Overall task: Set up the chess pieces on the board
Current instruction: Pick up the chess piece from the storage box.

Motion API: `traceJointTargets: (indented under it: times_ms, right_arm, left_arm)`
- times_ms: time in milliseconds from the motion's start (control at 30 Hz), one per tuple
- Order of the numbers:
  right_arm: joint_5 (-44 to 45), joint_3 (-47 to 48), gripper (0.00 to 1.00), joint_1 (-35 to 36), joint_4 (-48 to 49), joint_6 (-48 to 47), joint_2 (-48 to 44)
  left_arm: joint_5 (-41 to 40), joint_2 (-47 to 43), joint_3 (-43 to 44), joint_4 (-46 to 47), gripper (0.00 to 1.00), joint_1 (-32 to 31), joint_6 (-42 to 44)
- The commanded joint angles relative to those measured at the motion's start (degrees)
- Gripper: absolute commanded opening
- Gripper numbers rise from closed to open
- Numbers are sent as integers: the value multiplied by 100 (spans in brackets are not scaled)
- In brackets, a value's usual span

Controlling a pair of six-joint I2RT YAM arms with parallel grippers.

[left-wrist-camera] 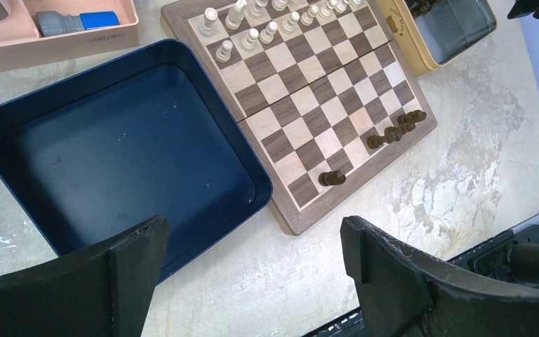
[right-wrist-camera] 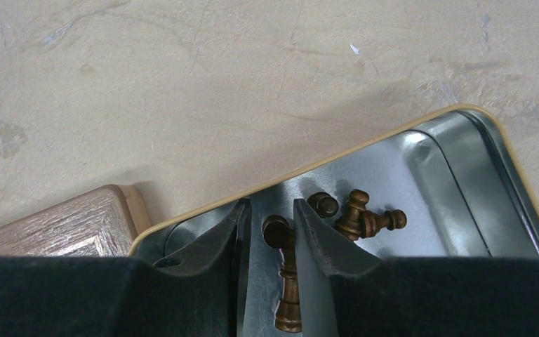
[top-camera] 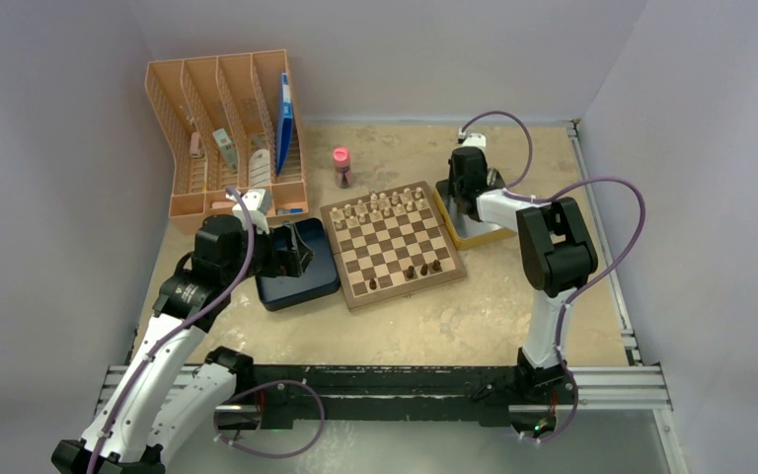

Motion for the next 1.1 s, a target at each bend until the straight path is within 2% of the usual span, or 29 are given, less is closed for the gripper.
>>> traceJointTargets:
  times_ms: [0, 767, 1067]
  right_arm:
    - [147, 200, 31, -14, 51, -62, 13]
    - [186, 208, 29, -13, 8, -107, 83]
    - [427, 200, 22, -3, 129, -180, 5]
  left_arm:
    - [45, -6, 19, 224, 93, 31, -9]
    - [45, -7, 16, 225, 93, 31, -9]
    - [39, -8, 17, 224, 93, 33, -9]
